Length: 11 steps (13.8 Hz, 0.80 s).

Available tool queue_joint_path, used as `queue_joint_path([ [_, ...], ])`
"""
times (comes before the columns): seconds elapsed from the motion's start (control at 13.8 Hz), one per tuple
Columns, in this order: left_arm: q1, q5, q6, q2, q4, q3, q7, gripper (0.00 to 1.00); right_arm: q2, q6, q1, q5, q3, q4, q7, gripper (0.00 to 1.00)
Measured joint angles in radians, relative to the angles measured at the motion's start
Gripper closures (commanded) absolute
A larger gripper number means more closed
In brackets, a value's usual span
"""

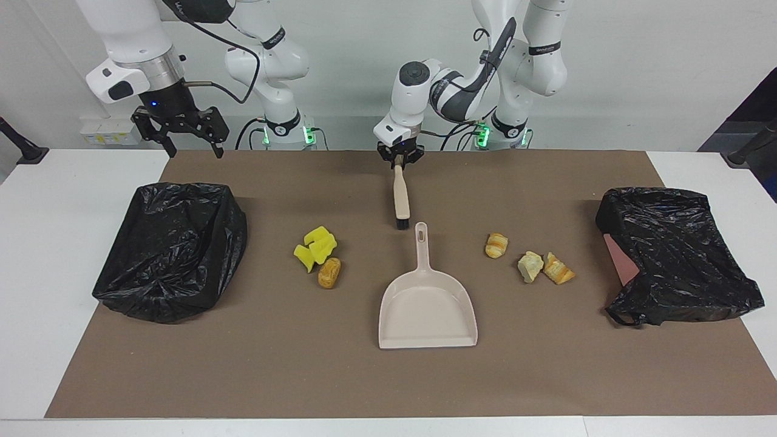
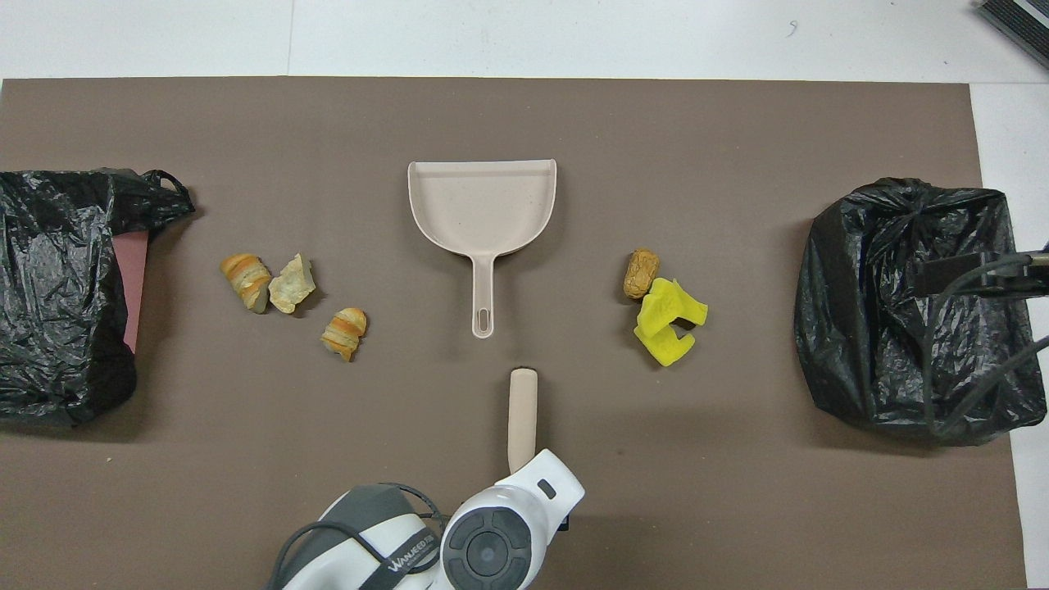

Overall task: Sweep and dump trash in bin
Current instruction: 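Grasp the beige brush by its handle with the left gripper, then carry the brush with the left gripper beside the bread pieces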

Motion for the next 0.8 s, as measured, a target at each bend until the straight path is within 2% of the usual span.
queue_joint_path([
  [0.22,0.078,0.000,-0.216,-0.057,0.058,0.012,0.063,1.00,0.000,0.000,0.000,0.000,0.000,0.000,0.000,0.00],
  [0.43,0.238,0.001,-0.407,-0.167,0.088,0.018,0.184,1.00,0.000,0.000,0.000,0.000,0.000,0.000,0.000,0.00],
  [0.58,0.374,0.010,-0.470,-0.230,0.089,0.022,0.282,1.00,0.000,0.000,0.000,0.000,0.000,0.000,0.000,0.00],
  [0.8,0.527,0.073,-0.469,-0.235,0.093,0.024,0.362,1.00,0.000,0.000,0.000,0.000,0.000,0.000,0.000,0.00],
])
